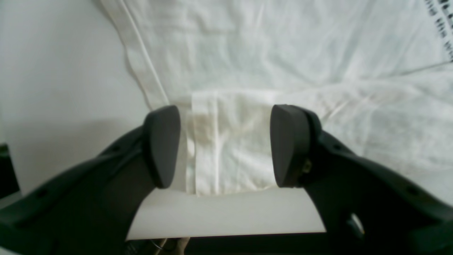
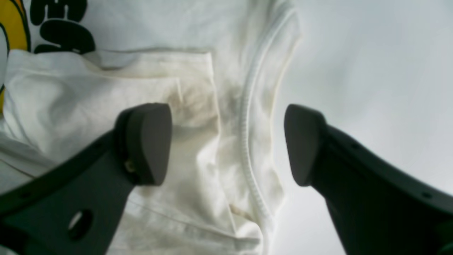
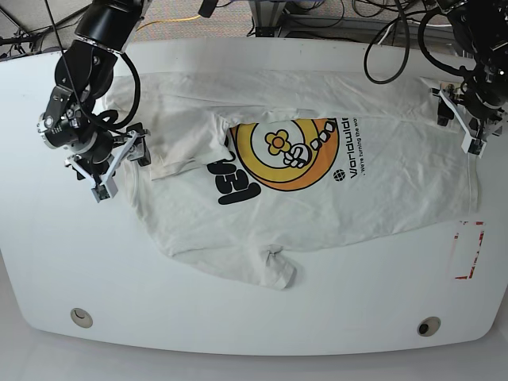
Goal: Fold the T-shirt properly
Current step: 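Move the right gripper onto the shirt near the black lettering and pinch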
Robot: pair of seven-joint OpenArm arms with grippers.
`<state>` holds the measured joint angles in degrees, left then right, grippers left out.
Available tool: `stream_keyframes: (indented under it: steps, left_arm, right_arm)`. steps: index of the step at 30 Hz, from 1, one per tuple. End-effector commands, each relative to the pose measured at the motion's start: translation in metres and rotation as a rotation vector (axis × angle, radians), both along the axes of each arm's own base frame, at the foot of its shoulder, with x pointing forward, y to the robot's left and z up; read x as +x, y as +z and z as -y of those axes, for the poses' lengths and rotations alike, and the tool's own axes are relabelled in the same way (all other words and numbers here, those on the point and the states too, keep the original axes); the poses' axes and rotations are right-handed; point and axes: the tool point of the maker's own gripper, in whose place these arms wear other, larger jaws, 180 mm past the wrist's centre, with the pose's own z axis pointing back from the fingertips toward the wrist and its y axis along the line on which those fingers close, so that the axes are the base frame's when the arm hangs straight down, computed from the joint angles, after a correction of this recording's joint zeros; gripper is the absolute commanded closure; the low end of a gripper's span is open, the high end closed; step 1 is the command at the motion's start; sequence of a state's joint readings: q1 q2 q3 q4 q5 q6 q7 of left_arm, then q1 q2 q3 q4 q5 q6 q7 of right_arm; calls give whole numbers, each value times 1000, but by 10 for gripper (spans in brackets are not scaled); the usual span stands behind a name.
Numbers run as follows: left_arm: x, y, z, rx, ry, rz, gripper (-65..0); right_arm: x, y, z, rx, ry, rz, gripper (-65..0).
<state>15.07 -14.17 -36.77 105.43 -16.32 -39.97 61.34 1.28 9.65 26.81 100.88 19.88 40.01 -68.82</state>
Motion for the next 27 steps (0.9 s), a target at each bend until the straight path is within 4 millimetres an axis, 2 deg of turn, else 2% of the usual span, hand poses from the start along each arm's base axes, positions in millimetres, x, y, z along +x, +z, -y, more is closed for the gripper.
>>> stream_keyframes:
  steps: [1, 6, 10, 13, 14, 18, 21, 22, 24, 27]
  left_arm:
    - [0, 0, -9, 4, 13, 3, -372]
    - [-8, -13, -15, -10, 40, -37, -372]
    - [-16, -14, -28, -12, 90, -43, -372]
    - [-16, -14, -29, -11, 91, -41, -372]
    - [-16, -13, -28, -9, 88, -41, -372]
    - [-17, -15, -30, -13, 94, -46, -372]
    - [-17, -18, -29, -19, 93, -53, -372]
    - [-17, -18, -29, -19, 93, -53, -372]
    - [-18, -18, -29, -18, 95, -55, -372]
    - [-18, -19, -29, -21, 95, -56, -372]
  right_arm:
    - [12, 17, -2, 4, 13, 66, -479]
    - [21, 21, -4, 11, 19, 79, -480]
    - [24, 9, -33, 19, 114, 40, -480]
    - [27, 7, -52, 19, 178, 33, -479]
    - [27, 5, -64, 16, 219, 27, -476]
    - [21, -1, -93, 8, 319, 4, -474]
    - [18, 6, -110, 3, 377, 25, -474]
    - [11, 7, -115, -3, 397, 30, -474]
    - [1, 9, -123, -19, 425, 41, -474]
    - [-4, 9, -130, -17, 449, 39, -474]
